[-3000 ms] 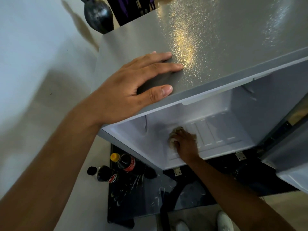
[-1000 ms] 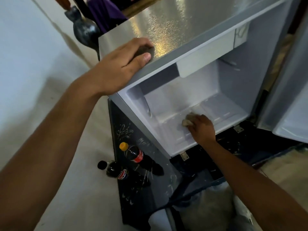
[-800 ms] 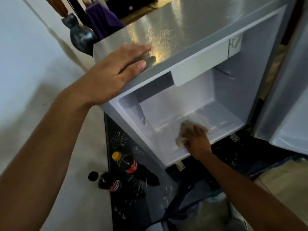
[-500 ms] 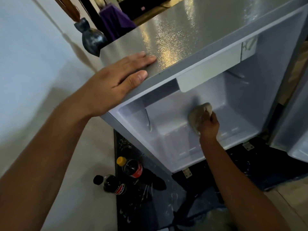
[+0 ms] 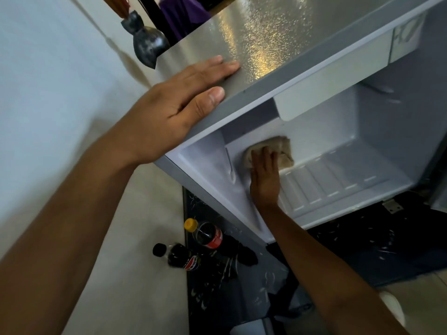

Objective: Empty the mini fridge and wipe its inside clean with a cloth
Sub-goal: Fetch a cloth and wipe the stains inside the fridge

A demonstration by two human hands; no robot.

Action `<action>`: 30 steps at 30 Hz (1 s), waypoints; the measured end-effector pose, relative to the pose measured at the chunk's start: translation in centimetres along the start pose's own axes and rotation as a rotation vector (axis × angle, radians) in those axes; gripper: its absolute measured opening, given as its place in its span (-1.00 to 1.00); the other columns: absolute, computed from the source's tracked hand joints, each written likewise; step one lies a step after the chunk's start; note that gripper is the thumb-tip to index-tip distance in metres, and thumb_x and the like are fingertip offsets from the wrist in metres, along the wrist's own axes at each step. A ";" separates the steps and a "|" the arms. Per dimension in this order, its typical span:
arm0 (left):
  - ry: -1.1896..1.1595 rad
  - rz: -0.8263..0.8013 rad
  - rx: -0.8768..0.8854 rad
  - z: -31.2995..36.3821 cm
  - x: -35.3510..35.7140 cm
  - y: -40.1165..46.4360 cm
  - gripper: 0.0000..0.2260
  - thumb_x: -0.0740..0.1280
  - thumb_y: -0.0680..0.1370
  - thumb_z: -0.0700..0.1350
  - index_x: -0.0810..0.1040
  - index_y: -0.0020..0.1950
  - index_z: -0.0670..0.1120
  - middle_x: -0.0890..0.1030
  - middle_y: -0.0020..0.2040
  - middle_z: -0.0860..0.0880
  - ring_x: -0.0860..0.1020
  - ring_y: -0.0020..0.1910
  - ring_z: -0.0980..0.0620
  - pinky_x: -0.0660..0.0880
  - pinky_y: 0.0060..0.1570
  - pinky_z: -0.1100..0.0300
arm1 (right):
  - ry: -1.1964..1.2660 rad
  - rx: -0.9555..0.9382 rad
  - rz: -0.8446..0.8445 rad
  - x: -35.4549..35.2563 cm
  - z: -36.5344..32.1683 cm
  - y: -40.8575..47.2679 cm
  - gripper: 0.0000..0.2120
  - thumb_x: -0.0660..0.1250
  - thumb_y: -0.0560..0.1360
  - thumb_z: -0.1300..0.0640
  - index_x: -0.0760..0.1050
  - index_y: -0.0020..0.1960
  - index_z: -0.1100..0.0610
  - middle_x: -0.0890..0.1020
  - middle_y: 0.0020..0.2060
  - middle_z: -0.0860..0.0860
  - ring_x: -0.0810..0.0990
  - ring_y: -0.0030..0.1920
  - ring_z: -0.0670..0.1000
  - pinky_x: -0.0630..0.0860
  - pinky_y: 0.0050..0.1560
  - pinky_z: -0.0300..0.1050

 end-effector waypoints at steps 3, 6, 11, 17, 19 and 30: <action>0.008 0.004 -0.004 0.0 -0.1 0.0 -0.57 0.07 0.69 0.15 0.28 0.58 0.22 0.28 0.61 0.15 0.25 0.58 0.22 0.24 0.56 0.04 | -0.124 -0.242 -0.062 0.4 -0.6 -0.5 -0.61 0.21 0.59 0.14 0.50 0.39 0.18 0.47 0.42 0.23 0.35 0.43 0.29 0.35 0.43 0.21; 0.011 -0.003 -0.013 0.0 -0.1 0.0 -0.58 0.08 0.70 0.13 0.29 0.58 0.21 0.28 0.61 0.14 0.26 0.58 0.20 0.26 0.55 0.02 | -0.182 -0.356 -0.078 -0.8 0.7 0.2 -0.59 0.32 0.54 0.26 0.49 0.40 0.18 0.50 0.38 0.21 0.45 0.32 0.28 0.38 0.37 0.25; 0.020 -0.010 -0.007 0.1 0.0 0.1 -0.57 0.07 0.70 0.14 0.28 0.58 0.21 0.29 0.61 0.13 0.27 0.58 0.19 0.28 0.54 -0.03 | -0.103 0.004 0.138 -5.5 4.2 5.8 -0.52 0.29 0.62 0.17 0.35 0.51 0.18 0.33 0.50 0.27 0.30 0.46 0.35 0.38 0.39 0.23; 0.015 -0.009 -0.007 0.0 0.0 0.1 -0.57 0.07 0.70 0.13 0.28 0.59 0.20 0.28 0.62 0.14 0.25 0.58 0.19 0.27 0.54 -0.05 | 0.100 0.307 0.270 -6.0 4.1 8.1 -0.51 0.11 0.66 0.14 0.19 0.58 0.16 0.15 0.59 0.21 0.02 0.59 0.30 0.11 0.54 0.26; 0.014 -0.004 -0.005 0.0 0.0 0.1 -0.58 0.08 0.70 0.13 0.28 0.58 0.20 0.28 0.62 0.14 0.24 0.59 0.20 0.26 0.55 -0.02 | -0.006 0.080 0.147 -3.9 1.7 5.4 -0.54 0.10 0.65 0.16 0.28 0.54 0.20 0.22 0.55 0.27 0.06 0.56 0.36 0.17 0.48 0.22; 0.020 -0.012 -0.012 0.3 0.0 0.0 -0.56 0.06 0.70 0.15 0.27 0.59 0.20 0.28 0.62 0.13 0.24 0.59 0.18 0.25 0.55 -0.04 | -0.307 -0.618 -0.214 -0.7 0.2 1.1 -0.55 0.32 0.51 0.31 0.53 0.38 0.09 0.55 0.37 0.07 0.48 0.35 0.29 0.18 0.50 0.32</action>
Point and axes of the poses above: each hand's wrist, its own y-axis towards the middle knuckle, its own x-axis out of the palm, z = x × y, the point moved 5 cm from there along y, towards the middle knuckle
